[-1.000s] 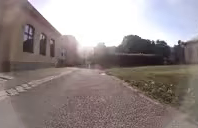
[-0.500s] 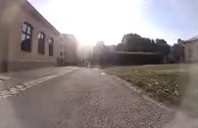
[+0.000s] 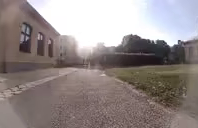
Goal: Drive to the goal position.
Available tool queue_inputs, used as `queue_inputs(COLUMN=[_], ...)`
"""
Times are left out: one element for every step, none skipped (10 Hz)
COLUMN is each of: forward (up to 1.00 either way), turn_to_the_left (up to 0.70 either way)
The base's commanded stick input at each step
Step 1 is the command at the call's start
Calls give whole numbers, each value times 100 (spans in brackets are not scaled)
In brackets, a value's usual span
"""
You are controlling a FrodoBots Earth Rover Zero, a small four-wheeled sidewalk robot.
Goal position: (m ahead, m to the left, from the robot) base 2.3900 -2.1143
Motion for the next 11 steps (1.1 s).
queue_inputs(forward=[44, 44, 44, 44, 44, 44, 44, 44, 44, 44, 44], turn_to_the_left=[2, 2, 2, 2, 2, 2, 2, 2, 2, 2, 2])
